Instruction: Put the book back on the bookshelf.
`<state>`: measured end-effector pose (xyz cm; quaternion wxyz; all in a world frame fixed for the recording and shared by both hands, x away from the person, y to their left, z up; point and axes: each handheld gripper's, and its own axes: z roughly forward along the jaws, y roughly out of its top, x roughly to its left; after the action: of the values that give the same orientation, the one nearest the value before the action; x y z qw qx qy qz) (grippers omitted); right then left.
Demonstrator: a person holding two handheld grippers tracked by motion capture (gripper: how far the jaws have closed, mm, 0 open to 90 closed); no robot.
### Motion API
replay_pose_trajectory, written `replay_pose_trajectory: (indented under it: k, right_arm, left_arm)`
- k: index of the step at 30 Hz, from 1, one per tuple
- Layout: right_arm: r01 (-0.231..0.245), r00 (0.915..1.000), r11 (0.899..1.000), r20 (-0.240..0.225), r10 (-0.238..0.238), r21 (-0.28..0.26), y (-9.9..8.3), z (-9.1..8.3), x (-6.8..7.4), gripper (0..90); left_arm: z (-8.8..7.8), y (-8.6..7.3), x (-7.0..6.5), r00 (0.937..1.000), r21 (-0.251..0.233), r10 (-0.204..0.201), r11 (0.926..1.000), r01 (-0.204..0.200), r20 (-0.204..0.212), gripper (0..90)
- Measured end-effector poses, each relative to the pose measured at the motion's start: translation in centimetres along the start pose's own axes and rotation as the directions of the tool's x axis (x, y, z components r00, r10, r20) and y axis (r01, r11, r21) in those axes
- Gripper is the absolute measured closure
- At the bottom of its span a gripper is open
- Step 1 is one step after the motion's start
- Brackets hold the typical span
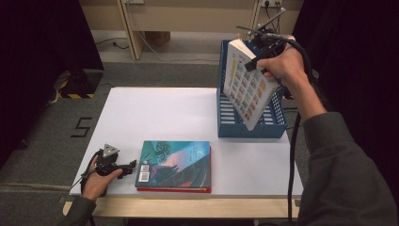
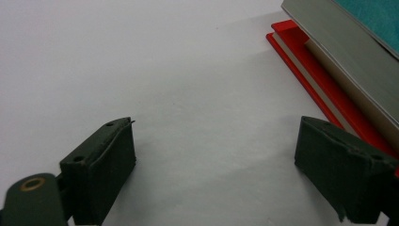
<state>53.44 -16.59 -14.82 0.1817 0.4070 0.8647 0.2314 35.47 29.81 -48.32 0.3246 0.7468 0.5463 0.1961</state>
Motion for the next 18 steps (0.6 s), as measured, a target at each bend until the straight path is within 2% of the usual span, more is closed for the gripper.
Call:
replay_pose_trajectory:
  k: [4, 12, 13, 14, 17, 18]
  right_arm:
    - [-0.026, 0.9996, 1.0, 0.012, 0.026, -0.014, 1.8, 1.2, -0.7, 73.6]
    - [-0.052, 0.998, 0.999, 0.034, 0.053, -0.016, 3.7, 2.8, -1.1, 73.6]
    - [-0.06, 0.9975, 0.998, 0.037, 0.06, -0.016, 3.9, 3.2, -1.2, 73.6]
    - [-0.088, 0.9955, 0.996, 0.033, 0.089, -0.03, 4.1, 3.9, -1.7, 73.6]
    - [-0.105, 0.9938, 0.994, 0.032, 0.107, -0.04, 4.2, 4.2, -2.0, 73.6]
    - [-0.131, 0.9908, 0.99, 0.026, 0.133, -0.05, 4.4, 4.6, -2.5, 73.6]
  left_arm:
    - [0.0, 0.0, 0.0, 1.0, 0.0, 0.0, 1.0, 0.0, 0.001, 11.6]
    - [0.0, 0.0, 0.0, 1.0, 0.0, 0.0, 1.0, 0.0, 0.0, 11.6]
    - [0.0, 0.0, 0.0, 1.0, 0.0, 0.0, 1.0, 0.0, 0.0, 11.6]
    - [0.0, 0.0, 0.0, 1.0, 0.0, 0.0, 1.0, 0.0, 0.0, 11.6]
    - [0.0, 0.0, 0.0, 1.0, 0.001, 0.0, 1.0, 0.0, 0.001, 11.6]
    - [0.0, 0.0, 0.0, 1.0, 0.002, 0.0, 1.0, 0.0, 0.001, 11.6]
